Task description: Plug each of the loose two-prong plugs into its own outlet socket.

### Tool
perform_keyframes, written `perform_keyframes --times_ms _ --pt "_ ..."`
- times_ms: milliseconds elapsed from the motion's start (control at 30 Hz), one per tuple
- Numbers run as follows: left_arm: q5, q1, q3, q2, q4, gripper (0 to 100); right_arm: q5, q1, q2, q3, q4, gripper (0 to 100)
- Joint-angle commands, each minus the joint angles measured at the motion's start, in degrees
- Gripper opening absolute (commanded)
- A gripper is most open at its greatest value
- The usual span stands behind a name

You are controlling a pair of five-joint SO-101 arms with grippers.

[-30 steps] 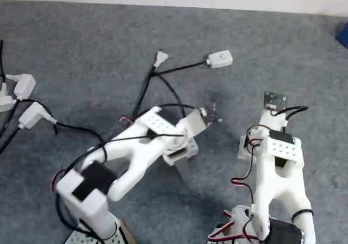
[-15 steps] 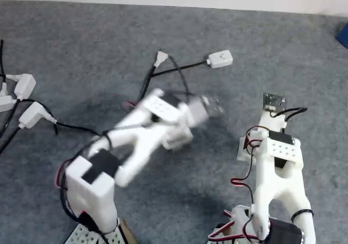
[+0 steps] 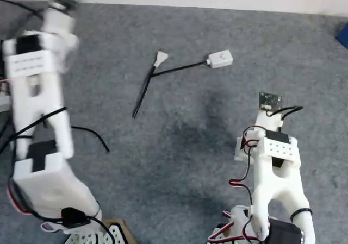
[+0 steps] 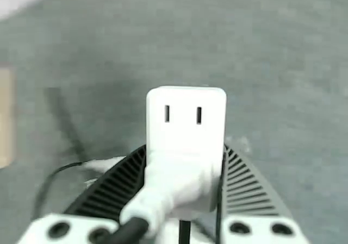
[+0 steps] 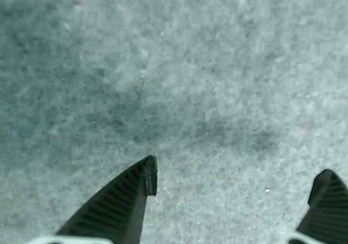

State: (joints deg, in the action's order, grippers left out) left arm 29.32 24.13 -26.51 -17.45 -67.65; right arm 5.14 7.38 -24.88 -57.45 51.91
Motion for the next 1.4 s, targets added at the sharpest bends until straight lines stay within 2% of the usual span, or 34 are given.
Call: perform_keyframes --times_ms 0,133,233,433,633,967,1067,1133,1367 --pt "0.00 5.32 -4.09 0.92 4.92 15 0.88 -0.48 -1.89 -0.13 -1.01 41.4" --pt "0.26 8.75 -2.95 0.66 6.15 41 0.88 -0.48 -1.89 -0.75 -1.01 41.4" --pt "0.35 9.71 -1.27 0.13 6.33 51 0.88 -0.48 -1.89 -0.84 -1.01 41.4" --pt "0.35 10.68 -0.13 0.04 6.33 47 0.88 -0.48 -1.89 -0.92 -1.10 41.4" --pt "0.09 6.81 0.04 -0.04 5.89 46 0.88 -0.48 -1.89 -0.92 -1.10 41.4" --pt "-0.09 -8.66 4.97 -0.04 4.84 46 0.97 -0.66 -1.98 0.75 -0.48 41.4" --pt "-2.46 -15.16 5.05 -1.27 4.40 46 0.97 -3.03 -1.98 4.97 4.97 41.4" --pt "-5.71 -19.47 3.91 -4.35 2.99 46 0.97 -5.41 -1.98 9.71 10.68 41.4" --pt "-6.15 -28.35 -10.86 -23.60 -2.20 46 0.97 -7.34 -1.98 25.98 21.41 41.4"
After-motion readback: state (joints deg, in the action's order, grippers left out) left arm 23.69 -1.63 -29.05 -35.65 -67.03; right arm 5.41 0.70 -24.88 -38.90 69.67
